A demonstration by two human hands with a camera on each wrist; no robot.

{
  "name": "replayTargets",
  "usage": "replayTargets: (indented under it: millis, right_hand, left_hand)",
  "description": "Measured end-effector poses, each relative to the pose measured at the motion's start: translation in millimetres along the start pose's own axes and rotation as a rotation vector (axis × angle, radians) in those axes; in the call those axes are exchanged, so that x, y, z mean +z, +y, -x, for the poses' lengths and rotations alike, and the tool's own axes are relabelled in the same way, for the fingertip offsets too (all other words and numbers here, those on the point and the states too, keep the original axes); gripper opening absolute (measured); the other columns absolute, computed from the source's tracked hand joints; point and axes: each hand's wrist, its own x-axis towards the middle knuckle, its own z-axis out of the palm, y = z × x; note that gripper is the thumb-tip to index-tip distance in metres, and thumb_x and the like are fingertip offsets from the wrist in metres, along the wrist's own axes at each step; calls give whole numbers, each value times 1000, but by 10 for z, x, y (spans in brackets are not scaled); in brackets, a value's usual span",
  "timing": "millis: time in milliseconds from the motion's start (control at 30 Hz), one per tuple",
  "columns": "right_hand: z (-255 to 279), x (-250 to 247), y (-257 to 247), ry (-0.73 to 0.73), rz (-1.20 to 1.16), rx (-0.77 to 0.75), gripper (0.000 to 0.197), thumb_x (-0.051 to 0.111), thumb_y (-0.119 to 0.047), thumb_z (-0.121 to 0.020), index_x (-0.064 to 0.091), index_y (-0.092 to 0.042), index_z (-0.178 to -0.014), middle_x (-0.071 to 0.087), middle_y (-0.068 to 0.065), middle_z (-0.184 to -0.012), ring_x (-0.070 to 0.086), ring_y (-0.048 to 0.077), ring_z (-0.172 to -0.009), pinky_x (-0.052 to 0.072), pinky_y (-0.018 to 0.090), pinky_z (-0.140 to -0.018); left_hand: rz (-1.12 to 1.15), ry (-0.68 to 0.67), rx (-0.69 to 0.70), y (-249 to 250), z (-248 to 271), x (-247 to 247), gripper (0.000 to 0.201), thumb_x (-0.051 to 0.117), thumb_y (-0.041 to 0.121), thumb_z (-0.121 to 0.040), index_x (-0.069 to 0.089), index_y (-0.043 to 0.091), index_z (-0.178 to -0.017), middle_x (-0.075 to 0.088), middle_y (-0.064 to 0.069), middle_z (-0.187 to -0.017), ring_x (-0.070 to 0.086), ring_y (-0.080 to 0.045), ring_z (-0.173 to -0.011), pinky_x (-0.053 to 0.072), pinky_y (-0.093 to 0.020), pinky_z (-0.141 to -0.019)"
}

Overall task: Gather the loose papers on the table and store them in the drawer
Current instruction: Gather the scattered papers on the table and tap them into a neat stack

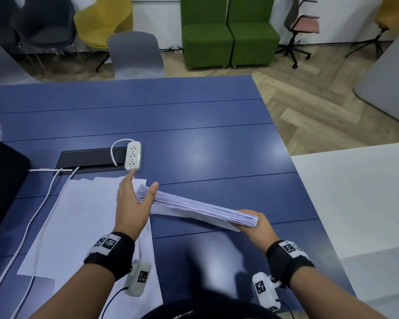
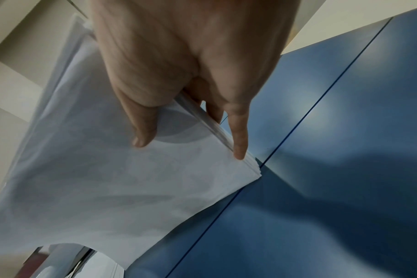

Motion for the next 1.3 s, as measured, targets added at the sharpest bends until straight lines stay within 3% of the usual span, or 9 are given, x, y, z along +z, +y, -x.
replayTargets:
  millis: [100, 200, 300, 500, 600, 667, 933, 1133, 1300]
  right_hand:
    - [-12, 15, -30, 6, -45, 30, 9, 86, -23, -87, 81, -20, -94, 76, -9, -77, 61, 2, -65, 50, 24, -70]
    - [-26, 10, -23, -5, -89, 31, 11, 85, -15, -87, 82, -19, -97, 79, -3, -84, 66, 4, -72, 51, 28, -72]
    - [-24, 2, -33, -18, -79, 36, 7, 85, -15, -87, 81, -16, -93, 75, 17, -86, 61, 14, -72, 52, 34, -68]
    - [-34, 18, -28, -21, -125, 43, 16, 88, -29, -78, 79, -19, -88, 74, 13, -83, 60, 15, -74, 55, 40, -71]
    - [-32, 31, -39, -12, -170, 24, 48, 95, -50, -67, 78, -11, -89, 70, 21, -81, 59, 20, -73, 52, 41, -66]
    - [-32, 24, -68, 13, -178, 26, 58, 96, -54, -60, 77, -8, -88, 67, 19, -76, 56, 21, -70, 48, 39, -64]
    - [9, 11, -143, -28, -184, 36, 13, 88, -8, -82, 77, -11, -90, 74, -7, -74, 62, 4, -66, 50, 21, -65]
    - [36, 10, -174, -42, -120, 22, 24, 80, -32, -72, 79, -16, -89, 80, 11, -89, 69, 12, -81, 57, 39, -78]
    - [39, 7, -108, -7, 12, 64, 35, 82, -39, -87, 62, -24, -62, 50, -12, -59, 40, 10, -60, 36, 30, -61]
  left_hand:
    - [-442, -161, 399, 82, 25, 33, 80, 44, 69, -102, 30, 24, -166, 27, 4, -175, 18, -19, -164, 6, -54, -132]
    - [-796, -372, 546, 103, 130, 208, 101, 16, 89, -93, 22, 25, -170, 18, -3, -178, 7, -25, -166, 3, -61, -131]
    - [-759, -343, 619, 227, 193, 348, 107, 36, 89, -91, 13, 22, -171, 8, -3, -179, 2, -26, -167, 3, -63, -130]
    - [-818, -453, 800, 354, 316, 626, 107, 52, 78, -87, 22, 16, -169, 22, -10, -177, 16, -30, -165, 18, -71, -126]
    - [-880, -514, 913, 459, 386, 774, 106, 57, 72, -86, 23, 15, -169, 25, -11, -176, 19, -33, -164, 21, -73, -123]
    - [-887, -517, 936, 501, 415, 872, 103, 60, 64, -88, 22, 14, -169, 26, -13, -175, 20, -34, -164, 23, -74, -122]
    - [-918, -628, 1032, 726, 523, 1218, 93, 70, 30, -85, 27, 17, -166, 46, -12, -164, 47, -36, -149, 30, -72, -120]
    - [-834, -691, 1151, 894, 554, 1341, 90, 69, 18, -83, 29, 37, -162, 56, -10, -149, 61, -34, -122, 51, -52, -99]
    - [-974, -799, 821, 877, 77, 1107, 76, 69, 30, -94, 30, 38, -159, 65, -2, -127, 66, -29, -116, 53, -43, -92]
